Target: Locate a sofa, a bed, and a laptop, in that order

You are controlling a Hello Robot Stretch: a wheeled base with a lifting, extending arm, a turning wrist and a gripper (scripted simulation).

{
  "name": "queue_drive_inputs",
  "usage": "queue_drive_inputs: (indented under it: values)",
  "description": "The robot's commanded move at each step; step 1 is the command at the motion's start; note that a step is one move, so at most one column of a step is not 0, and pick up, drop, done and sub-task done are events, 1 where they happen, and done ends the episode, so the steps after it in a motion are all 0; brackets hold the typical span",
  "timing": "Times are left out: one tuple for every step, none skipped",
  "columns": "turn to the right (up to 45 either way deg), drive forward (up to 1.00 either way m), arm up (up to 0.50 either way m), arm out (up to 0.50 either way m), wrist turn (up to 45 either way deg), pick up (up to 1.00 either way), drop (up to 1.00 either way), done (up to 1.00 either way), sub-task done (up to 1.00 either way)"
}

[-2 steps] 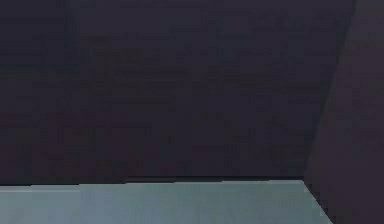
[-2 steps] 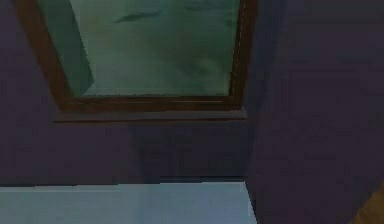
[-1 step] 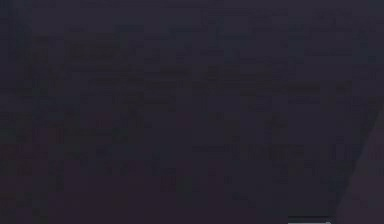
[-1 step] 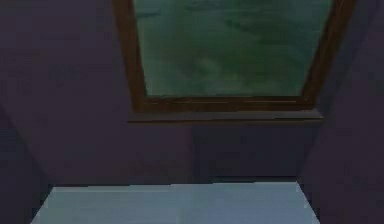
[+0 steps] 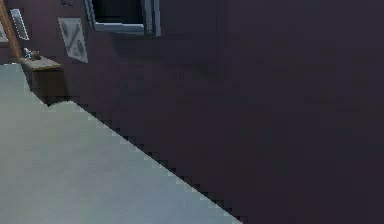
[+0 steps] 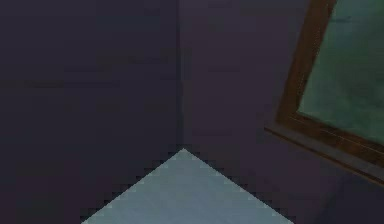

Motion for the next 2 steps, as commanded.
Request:
queue_drive_inputs:
  values:
    - [-15.0, 0.00, 0.00, 0.00, 0.0, 0.00, 0.00, 0.00, 0.00]
    - [0.0, 0.55, 0.00, 0.00, 0.0, 0.00, 0.00, 0.00, 0.00]
